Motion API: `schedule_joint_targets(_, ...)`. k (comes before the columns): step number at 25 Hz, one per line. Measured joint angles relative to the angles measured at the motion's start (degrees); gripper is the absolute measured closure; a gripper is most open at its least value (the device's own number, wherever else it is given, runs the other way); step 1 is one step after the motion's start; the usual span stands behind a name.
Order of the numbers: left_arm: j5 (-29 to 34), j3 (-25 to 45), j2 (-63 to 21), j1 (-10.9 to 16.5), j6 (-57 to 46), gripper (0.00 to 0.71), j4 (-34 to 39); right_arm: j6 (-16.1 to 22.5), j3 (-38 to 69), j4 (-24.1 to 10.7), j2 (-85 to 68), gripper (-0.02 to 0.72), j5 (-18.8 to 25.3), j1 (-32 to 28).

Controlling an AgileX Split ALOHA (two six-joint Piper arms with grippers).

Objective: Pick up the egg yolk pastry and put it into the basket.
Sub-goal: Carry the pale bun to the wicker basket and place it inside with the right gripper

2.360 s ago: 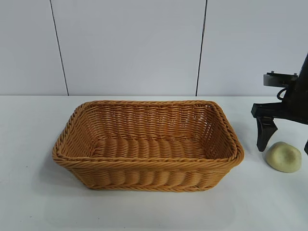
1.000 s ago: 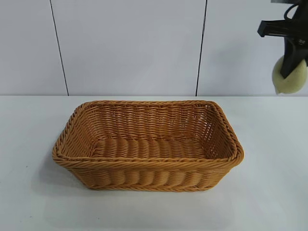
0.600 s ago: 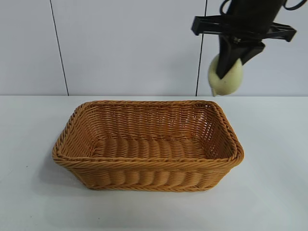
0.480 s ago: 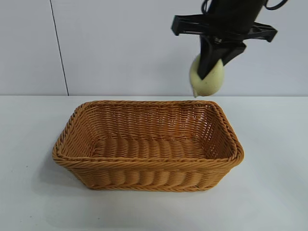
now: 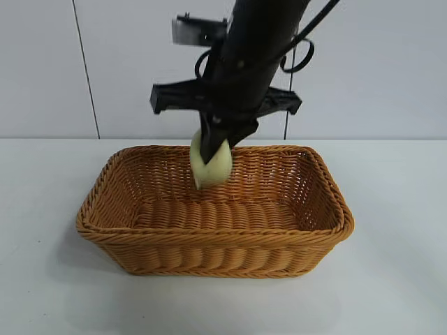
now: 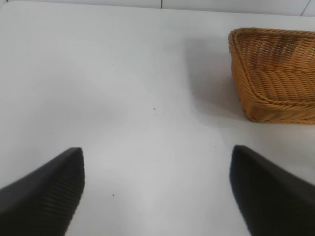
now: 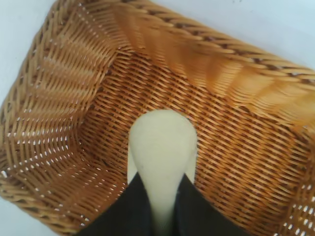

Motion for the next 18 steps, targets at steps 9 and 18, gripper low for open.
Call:
schedule_joint_targets(9, 0.0, 0.0, 0.0, 0.0, 0.0, 0.123, 0.2, 0.1, 0.0, -0.1, 5.7, 0.598, -1.7, 0.0)
schedule_joint_targets(18, 0.0, 0.0, 0.0, 0.0, 0.0, 0.123, 0.3, 0.1, 0.0, -0.1, 5.3, 0.12, -0.3, 0.0)
